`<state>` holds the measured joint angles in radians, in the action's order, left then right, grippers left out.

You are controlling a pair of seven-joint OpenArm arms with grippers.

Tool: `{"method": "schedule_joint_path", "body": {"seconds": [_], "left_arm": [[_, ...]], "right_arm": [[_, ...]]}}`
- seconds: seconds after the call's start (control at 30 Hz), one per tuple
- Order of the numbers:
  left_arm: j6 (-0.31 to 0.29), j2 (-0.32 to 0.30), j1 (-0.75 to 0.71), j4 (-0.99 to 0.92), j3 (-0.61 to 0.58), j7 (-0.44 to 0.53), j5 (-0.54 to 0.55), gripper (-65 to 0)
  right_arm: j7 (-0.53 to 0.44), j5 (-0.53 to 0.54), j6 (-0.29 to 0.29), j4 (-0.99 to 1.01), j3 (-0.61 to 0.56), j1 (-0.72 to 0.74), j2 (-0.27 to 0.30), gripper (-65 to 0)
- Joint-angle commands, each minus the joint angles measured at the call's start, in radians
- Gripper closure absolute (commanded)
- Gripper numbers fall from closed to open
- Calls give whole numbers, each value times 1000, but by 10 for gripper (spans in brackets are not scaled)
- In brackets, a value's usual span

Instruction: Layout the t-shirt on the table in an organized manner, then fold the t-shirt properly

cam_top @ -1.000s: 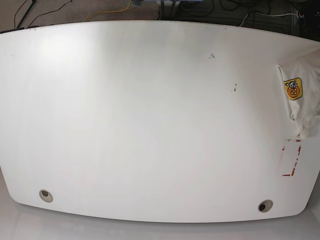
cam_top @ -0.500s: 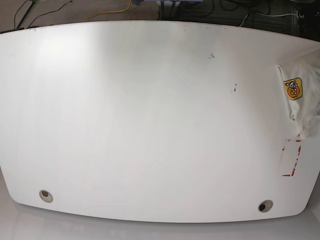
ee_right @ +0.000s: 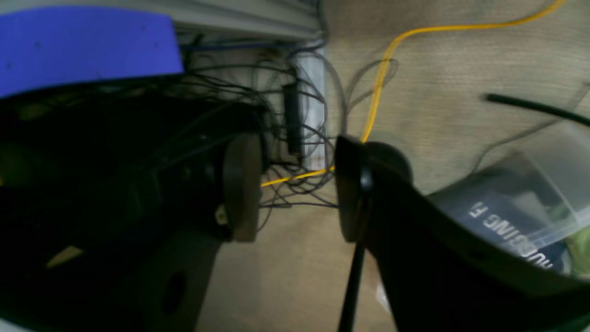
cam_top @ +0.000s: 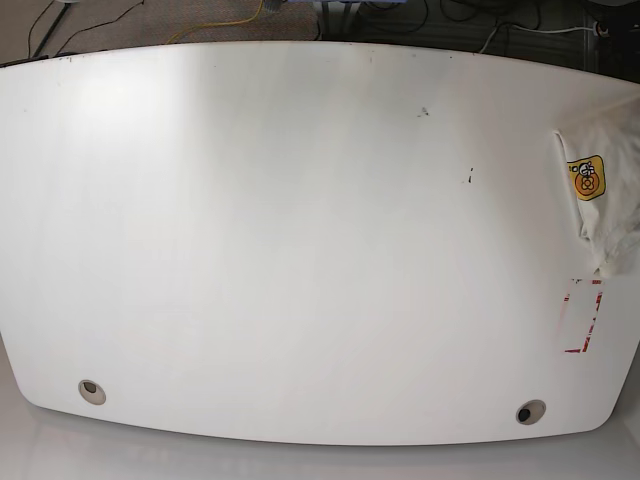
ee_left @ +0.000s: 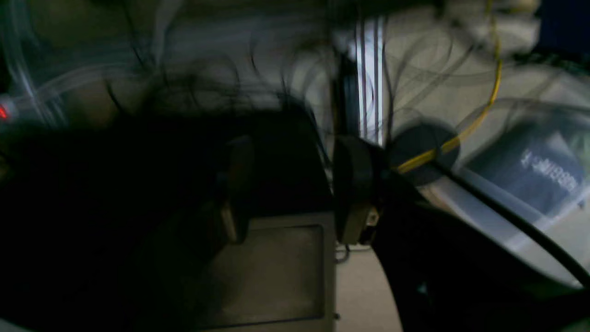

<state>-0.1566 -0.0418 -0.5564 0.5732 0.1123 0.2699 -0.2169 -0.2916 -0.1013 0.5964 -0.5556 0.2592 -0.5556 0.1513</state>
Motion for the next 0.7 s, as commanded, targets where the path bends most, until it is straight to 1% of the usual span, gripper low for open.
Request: {"method": "schedule_joint_path", "body": {"seconds": [0.0, 0.2, 0.37, 0.67], "left_arm": [[1, -3, 12, -58, 0, 12, 0, -260], [1, -5, 109, -172, 2, 10, 0, -260], [4, -31, 178, -287, 2, 9, 1, -260], [4, -33, 301, -463, 2, 9, 1, -260]], "right_arm": [[-11, 1, 0, 38, -8, 16, 9, -246], [-11, -5, -25, 73, -21, 73, 11, -252], [-10, -8, -48, 105, -22, 114, 11, -252], [-10, -8, -51, 259, -22, 208, 26, -254]]}}
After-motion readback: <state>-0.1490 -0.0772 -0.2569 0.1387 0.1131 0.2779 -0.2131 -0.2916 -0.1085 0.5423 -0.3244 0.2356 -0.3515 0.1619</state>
